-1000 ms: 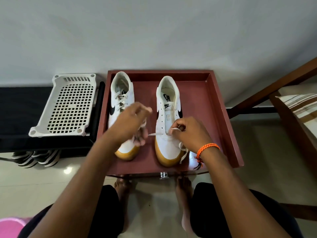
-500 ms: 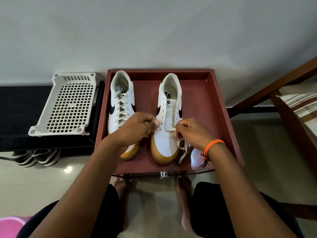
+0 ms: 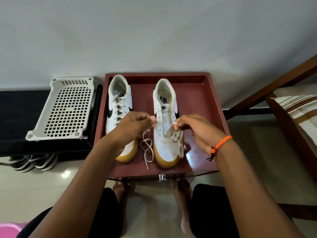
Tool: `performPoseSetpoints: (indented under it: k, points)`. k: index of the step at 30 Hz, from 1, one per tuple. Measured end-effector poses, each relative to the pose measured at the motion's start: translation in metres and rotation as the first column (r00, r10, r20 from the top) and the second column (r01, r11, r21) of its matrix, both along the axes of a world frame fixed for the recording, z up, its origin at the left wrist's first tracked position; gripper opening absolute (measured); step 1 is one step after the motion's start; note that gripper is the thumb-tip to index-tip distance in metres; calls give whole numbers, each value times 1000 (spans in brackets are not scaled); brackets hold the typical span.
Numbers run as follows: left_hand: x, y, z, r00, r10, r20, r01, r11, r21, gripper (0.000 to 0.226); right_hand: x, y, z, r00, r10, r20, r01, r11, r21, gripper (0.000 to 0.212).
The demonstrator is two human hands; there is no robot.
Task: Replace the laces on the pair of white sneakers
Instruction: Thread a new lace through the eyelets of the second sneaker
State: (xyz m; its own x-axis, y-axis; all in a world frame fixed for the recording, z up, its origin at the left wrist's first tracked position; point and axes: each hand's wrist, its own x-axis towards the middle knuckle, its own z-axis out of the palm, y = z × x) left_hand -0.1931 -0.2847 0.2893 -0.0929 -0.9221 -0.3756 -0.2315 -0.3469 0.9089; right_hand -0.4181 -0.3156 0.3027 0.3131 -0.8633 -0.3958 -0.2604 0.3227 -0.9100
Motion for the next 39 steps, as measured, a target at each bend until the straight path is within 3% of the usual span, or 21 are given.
performPoseSetpoints:
  k: [2, 4, 6, 8, 11, 15, 17, 20, 22, 23, 24, 25, 26, 27, 28, 30, 32, 34, 37, 39]
  points:
    - [-4, 1, -7, 984, 64, 167, -43, 991, -126, 18, -2, 2, 6, 994, -9, 109, 9, 1000, 1, 38]
    - [-12, 5, -11, 896, 161, 415, 20, 917, -399, 16, -5, 3, 10, 982, -3, 188, 2, 1000, 8, 37]
    - [-26, 10, -12, 896, 97, 434, 158, 842, -515, 27, -8, 2, 11, 980, 2, 201, -4, 1000, 9, 37]
    - [-41, 13, -10, 950, -37, 310, 180, 877, -446, 33, -11, 3, 11, 980, 29, 197, -30, 1000, 2, 33]
    - [-49, 12, -12, 975, -50, 216, 127, 924, -362, 29, -15, 2, 12, 979, 17, 203, -22, 999, 23, 27]
    - [-43, 6, -5, 990, -53, -131, 23, 975, -223, 23, -22, -3, 12, 960, -15, 281, 3, 999, 46, 25]
    - [-39, 4, -2, 956, -5, -295, -52, 982, -182, 24, -27, -5, 13, 953, -62, 297, 37, 995, 91, 26]
    - [-30, 0, 3, 832, 41, -553, -125, 985, -115, 39, -32, -8, 14, 913, -188, 364, 138, 978, 159, 37]
    - [-26, -1, 4, 771, 34, -636, -128, 986, -103, 44, -35, -11, 12, 908, -245, 341, 191, 964, 185, 35]
    - [-25, -1, 4, 757, 34, -652, -129, 987, -99, 46, -34, -13, 7, 940, -257, 223, 228, 962, 149, 37]
    - [-26, 0, 4, 762, 33, -646, -130, 986, -103, 45, -34, -13, 1, 972, -234, -23, 235, 971, 42, 39]
    - [-26, 0, 4, 786, 34, -617, -133, 984, -115, 44, -34, -14, -6, 909, -196, -368, 175, 981, -89, 35]
    - [-27, 1, 5, 824, 33, -566, -134, 981, -139, 42, -29, -11, -8, 749, -182, -637, 77, 979, -190, 31]
    - [-27, 1, 6, 861, 26, -507, -131, 976, -172, 40, -24, -8, -9, 636, -247, -731, 9, 950, -313, 30]
    - [-28, 1, 7, 889, 17, -457, -123, 971, -205, 38, -19, -7, -10, 686, -309, -658, -11, 901, -434, 32]
    - [-30, 1, 8, 912, 14, -410, -124, 962, -242, 39, -7, -3, -3, 935, -251, -252, 74, 831, -552, 38]
    - [-30, 1, 7, 922, 28, -386, -133, 960, -248, 39, 7, 2, 6, 996, -81, 24, 82, 873, -480, 37]
    - [-29, 2, 8, 920, 77, -385, -176, 957, -229, 38, 15, 6, 4, 998, -10, 60, 35, 905, -424, 31]
    - [-25, 1, 9, 888, 188, -420, -287, 940, -186, 36, 10, 1, -4, 998, 30, -48, -47, 908, -417, 26]
    - [-23, -1, 6, 855, 270, -444, -362, 923, -135, 36, 4, -2, 0, 997, 59, 40, -42, 940, -339, 28]
